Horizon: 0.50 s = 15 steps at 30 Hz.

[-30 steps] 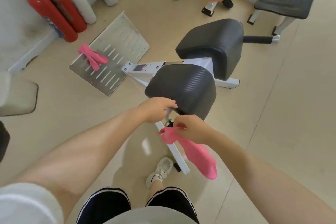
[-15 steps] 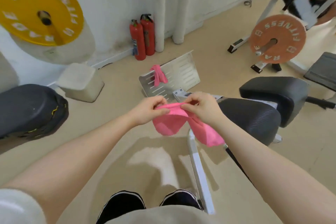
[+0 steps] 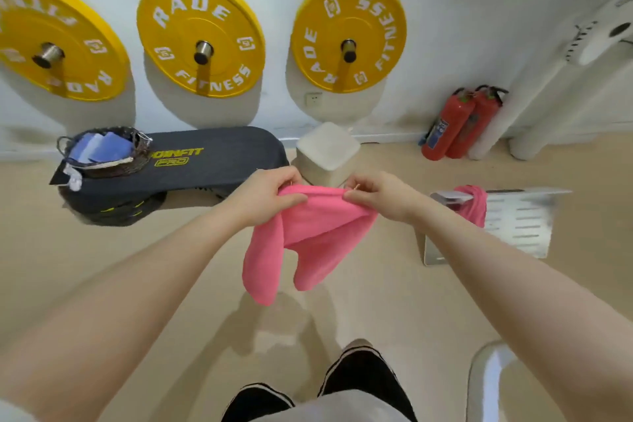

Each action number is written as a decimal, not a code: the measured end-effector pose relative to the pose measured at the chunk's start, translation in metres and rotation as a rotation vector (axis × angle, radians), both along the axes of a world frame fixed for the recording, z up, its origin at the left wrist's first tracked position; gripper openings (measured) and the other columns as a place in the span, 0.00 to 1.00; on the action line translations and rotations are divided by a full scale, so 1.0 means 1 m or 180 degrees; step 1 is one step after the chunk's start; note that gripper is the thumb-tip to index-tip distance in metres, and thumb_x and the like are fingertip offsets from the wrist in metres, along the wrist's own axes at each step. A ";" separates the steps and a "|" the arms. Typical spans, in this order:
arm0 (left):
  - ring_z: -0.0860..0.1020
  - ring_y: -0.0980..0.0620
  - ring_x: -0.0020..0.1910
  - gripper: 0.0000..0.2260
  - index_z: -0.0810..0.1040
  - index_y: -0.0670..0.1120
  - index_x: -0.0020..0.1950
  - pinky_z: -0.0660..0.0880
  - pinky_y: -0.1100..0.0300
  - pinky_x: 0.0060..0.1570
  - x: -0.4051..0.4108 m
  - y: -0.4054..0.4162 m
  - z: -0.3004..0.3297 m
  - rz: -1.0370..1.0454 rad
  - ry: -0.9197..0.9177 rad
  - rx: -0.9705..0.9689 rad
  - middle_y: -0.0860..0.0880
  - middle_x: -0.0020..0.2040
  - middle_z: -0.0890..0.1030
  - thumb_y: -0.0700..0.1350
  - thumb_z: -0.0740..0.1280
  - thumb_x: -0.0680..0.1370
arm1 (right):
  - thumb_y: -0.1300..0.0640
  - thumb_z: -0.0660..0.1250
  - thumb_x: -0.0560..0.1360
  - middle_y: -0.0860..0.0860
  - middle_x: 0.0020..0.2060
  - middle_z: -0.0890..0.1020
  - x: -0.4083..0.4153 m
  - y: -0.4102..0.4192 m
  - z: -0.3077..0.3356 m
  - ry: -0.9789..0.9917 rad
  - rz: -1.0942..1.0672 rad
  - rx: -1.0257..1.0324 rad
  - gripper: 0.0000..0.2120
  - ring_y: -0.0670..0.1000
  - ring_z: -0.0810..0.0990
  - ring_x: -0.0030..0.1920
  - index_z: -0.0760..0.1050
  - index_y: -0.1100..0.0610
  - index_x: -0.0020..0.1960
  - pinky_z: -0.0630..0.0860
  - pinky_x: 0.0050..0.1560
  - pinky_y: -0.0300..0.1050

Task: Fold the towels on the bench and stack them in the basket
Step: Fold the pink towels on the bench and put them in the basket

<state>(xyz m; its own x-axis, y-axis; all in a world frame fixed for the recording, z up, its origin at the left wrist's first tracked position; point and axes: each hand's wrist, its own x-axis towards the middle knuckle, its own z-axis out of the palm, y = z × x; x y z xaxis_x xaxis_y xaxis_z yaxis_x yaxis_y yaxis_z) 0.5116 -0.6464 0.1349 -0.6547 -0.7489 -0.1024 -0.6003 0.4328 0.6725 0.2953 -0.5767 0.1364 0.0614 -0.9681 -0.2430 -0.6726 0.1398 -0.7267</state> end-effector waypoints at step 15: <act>0.69 0.51 0.35 0.15 0.65 0.54 0.32 0.62 0.58 0.37 0.087 -0.246 -0.027 0.2142 -0.0073 -0.0123 0.53 0.31 0.70 0.44 0.68 0.74 | 0.62 0.71 0.71 0.46 0.30 0.78 0.034 -0.309 -0.026 0.0176 0.1382 0.0702 0.04 0.41 0.73 0.30 0.78 0.58 0.38 0.70 0.37 0.37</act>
<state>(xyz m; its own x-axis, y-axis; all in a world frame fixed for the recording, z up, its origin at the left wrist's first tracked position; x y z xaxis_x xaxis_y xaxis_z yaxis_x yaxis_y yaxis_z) 0.5988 -0.8921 0.1078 -0.0420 -0.9963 -0.0755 -0.7615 -0.0170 0.6480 0.3291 -0.8858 0.1102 0.4292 -0.7809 -0.4538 -0.7397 -0.0156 -0.6728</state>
